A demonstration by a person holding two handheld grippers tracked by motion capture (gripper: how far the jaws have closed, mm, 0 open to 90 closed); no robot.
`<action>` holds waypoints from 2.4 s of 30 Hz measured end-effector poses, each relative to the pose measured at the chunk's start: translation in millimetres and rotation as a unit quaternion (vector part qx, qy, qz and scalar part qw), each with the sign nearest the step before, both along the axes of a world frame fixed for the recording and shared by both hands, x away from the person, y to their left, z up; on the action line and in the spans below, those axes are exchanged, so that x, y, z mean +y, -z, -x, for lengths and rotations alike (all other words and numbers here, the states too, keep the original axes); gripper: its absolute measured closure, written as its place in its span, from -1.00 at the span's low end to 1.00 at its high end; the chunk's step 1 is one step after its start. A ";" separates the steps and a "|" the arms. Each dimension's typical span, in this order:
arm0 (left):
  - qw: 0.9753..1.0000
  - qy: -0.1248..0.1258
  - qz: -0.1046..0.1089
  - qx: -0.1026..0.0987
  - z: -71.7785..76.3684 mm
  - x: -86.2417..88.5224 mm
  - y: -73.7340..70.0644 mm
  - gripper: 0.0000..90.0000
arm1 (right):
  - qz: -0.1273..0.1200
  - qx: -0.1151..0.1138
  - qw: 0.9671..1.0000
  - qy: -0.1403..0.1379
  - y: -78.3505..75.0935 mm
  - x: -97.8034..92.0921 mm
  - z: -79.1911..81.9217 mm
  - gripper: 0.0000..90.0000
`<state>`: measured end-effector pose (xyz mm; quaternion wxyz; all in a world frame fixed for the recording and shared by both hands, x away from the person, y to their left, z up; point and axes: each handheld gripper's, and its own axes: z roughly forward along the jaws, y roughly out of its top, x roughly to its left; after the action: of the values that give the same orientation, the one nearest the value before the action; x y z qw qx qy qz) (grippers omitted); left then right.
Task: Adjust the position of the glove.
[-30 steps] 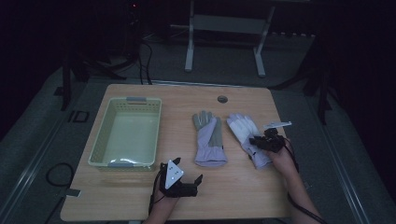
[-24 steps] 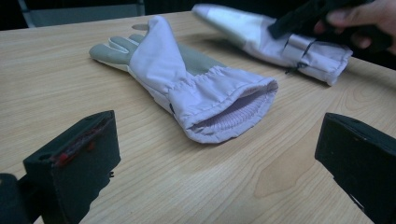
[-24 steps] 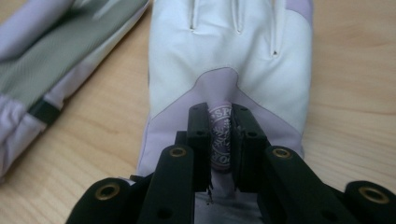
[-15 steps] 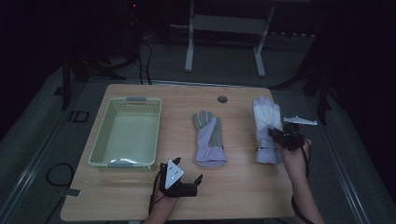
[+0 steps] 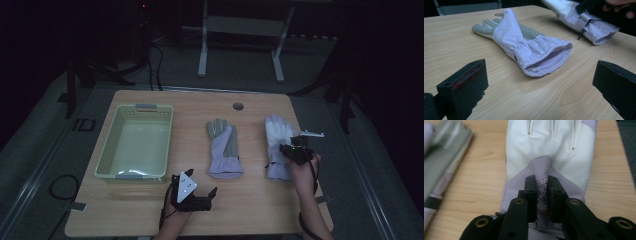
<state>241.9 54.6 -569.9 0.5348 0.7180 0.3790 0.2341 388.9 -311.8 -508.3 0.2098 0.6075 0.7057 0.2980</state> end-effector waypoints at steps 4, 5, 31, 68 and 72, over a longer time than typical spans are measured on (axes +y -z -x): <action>1.000 0.000 0.000 0.000 0.0 -0.1 0.0 -1.00 | 0.006 0.010 1.000 0.002 12.1 3.0 -5.6 0.75; 1.000 0.000 0.000 0.000 -0.1 0.0 0.0 -1.00 | 0.006 0.010 1.000 0.002 13.2 3.3 -6.2 0.74; 1.000 0.000 0.000 0.001 -0.1 -0.1 0.0 -1.00 | -0.026 -0.004 0.998 -0.061 7.0 -21.9 -2.2 0.12; 1.000 -0.004 0.003 0.003 -0.6 0.8 0.1 -1.00 | -0.021 -0.042 0.998 -0.052 -59.6 9.1 9.2 0.79; 1.000 -0.005 0.000 0.001 -0.4 0.5 0.0 -1.00 | -0.030 -0.049 0.997 -0.057 -72.1 24.5 11.4 0.78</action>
<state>242.3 55.1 -569.9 0.5334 0.7163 0.3833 0.2355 377.5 -287.3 -436.3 0.2083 0.5569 0.7188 0.3604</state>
